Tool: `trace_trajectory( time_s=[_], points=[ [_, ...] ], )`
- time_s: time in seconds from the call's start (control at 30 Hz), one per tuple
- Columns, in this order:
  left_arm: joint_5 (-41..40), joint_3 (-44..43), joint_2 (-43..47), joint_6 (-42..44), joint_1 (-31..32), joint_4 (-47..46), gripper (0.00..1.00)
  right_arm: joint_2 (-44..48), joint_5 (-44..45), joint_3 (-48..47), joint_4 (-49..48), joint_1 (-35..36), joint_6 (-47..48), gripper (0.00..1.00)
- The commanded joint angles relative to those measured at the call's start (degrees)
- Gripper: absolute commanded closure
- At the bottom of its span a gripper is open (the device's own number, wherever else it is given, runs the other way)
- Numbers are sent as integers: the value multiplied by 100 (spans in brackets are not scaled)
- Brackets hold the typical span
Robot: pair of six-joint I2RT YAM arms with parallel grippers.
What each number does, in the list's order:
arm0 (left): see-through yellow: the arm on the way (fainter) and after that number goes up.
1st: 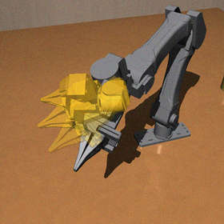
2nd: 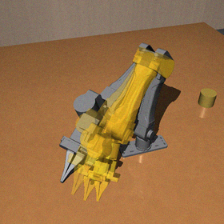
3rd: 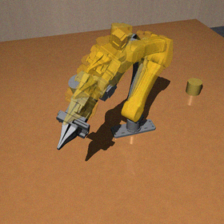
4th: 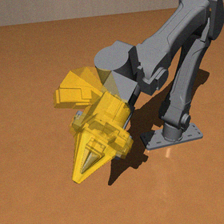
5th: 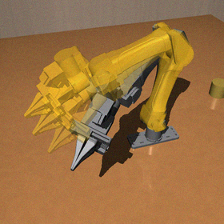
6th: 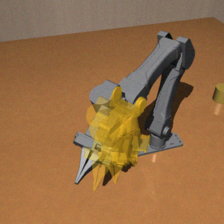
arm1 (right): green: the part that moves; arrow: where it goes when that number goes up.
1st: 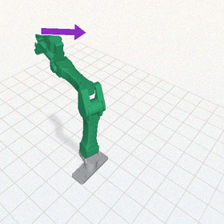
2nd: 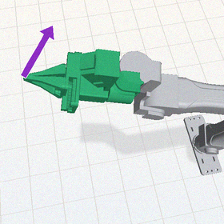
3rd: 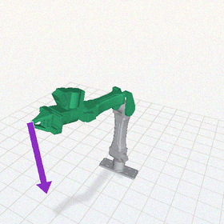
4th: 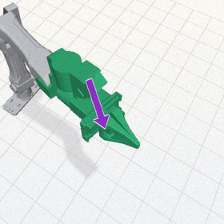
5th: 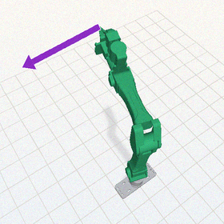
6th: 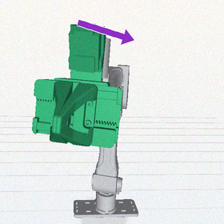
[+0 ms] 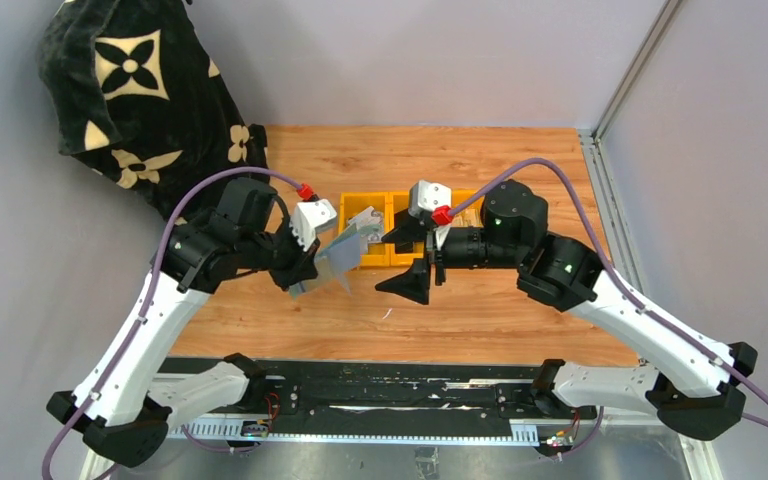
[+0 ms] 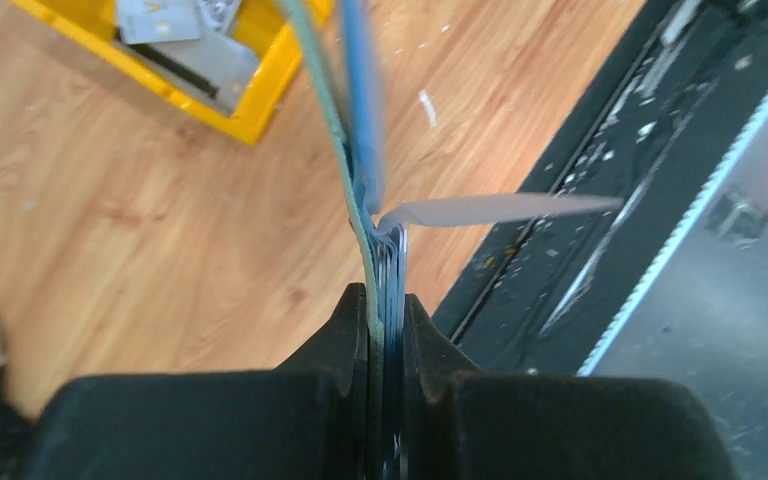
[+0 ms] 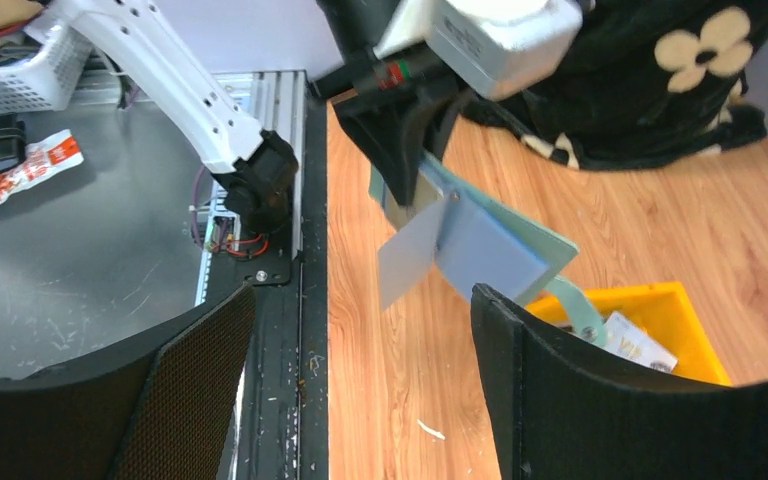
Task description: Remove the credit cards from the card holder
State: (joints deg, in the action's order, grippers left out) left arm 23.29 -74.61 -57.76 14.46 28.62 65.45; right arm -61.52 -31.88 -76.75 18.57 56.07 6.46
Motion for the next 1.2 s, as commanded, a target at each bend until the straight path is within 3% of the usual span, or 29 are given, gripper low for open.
trace_trajectory(
  time_s=[0.0,0.23,0.43,0.77,1.03,1.17],
  points=[
    [-1273,-670,-503,925,170,1124,100,-34,544,486,-678,-61,-380,18],
    [-1070,-1043,-538,1027,188,1571,100,-137,559,827,-1573,-23,-871,15],
    [79,-962,-261,1113,188,1674,100,-419,597,1045,-2384,164,-887,14],
    [994,-1013,-81,1186,196,1913,100,-1015,-447,1028,-2884,387,-404,13],
    [1090,-1109,-84,1331,205,2081,100,-1605,-1263,447,-2125,404,-2,13],
    [1228,-1115,-33,1418,205,2104,100,-1789,-1164,343,-1651,431,327,12]
  ],
)
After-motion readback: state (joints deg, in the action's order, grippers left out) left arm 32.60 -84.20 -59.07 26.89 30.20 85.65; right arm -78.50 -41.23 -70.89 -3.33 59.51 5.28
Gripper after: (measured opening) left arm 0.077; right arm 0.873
